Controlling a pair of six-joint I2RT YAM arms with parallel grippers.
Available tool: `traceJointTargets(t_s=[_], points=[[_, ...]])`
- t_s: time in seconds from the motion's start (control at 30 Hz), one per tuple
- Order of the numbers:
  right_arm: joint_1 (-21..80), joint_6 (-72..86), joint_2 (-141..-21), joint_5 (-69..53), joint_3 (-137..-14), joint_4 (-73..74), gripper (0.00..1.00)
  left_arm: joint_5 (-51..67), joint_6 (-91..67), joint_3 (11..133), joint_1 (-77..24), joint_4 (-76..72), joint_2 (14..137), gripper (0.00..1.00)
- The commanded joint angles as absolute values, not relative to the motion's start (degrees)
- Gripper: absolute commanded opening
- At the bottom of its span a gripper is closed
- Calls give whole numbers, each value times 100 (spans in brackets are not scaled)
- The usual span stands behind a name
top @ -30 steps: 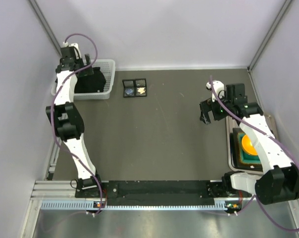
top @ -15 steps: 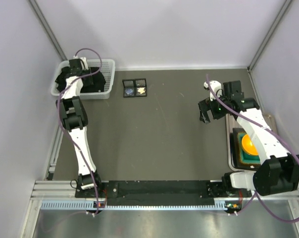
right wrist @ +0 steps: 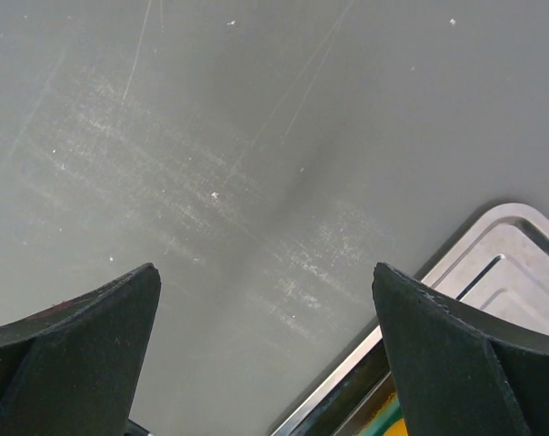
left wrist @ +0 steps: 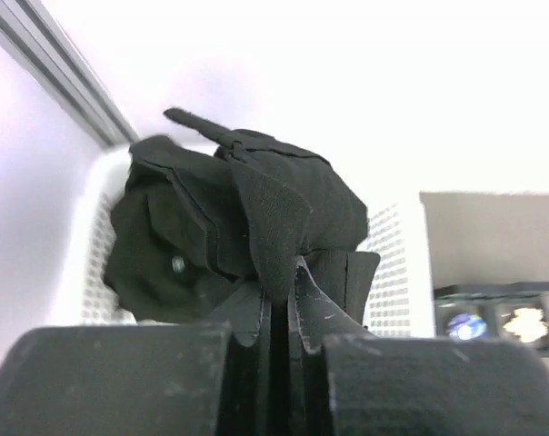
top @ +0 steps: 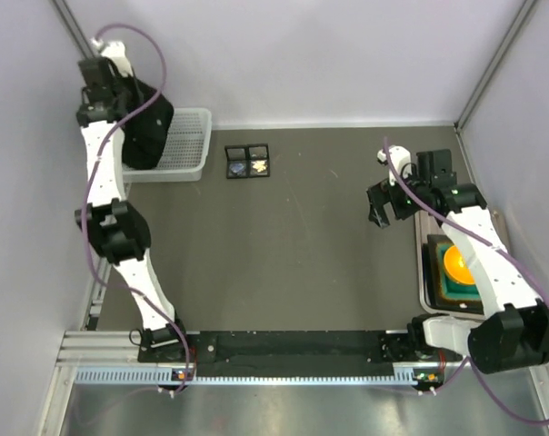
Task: Pin the brooch onto the clothing
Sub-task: Pick up the clothes from the bin, then place the clothes at the center of the board.
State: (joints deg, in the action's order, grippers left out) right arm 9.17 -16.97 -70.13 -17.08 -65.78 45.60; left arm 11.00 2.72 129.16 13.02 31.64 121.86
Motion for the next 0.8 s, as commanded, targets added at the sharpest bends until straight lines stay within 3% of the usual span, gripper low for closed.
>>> traceJointTargets(t_s=[0.0,0.2,0.4,0.57,0.67,0.73,0.77], points=[[949,-2021,-6531,-1810,-6653,4684,99,1625,19,13236,1301,3172,10601,0],[949,-2162,-6346,-1925,-6671,4790,99,2951,-569,13227,1108,3788,9441,0],[949,-2109,-6284,-2136,-6706,4825,99,4452,-1868,13079,940,3245,8526,0],[949,-2066,-6293,-2223,-6794,4851,99,5834,-2698,11931,766,2865,7973,0],[949,-2057,-6337,-2294,-6873,4904,99,6267,-1955,11069,258,3854,7708,0],[958,-2057,-6389,-2320,-6891,4922,99,5604,-60,10689,-304,5622,7621,0],[949,-2074,-6398,-2364,-6891,4948,99,5216,669,10192,-1038,6095,7577,0]])
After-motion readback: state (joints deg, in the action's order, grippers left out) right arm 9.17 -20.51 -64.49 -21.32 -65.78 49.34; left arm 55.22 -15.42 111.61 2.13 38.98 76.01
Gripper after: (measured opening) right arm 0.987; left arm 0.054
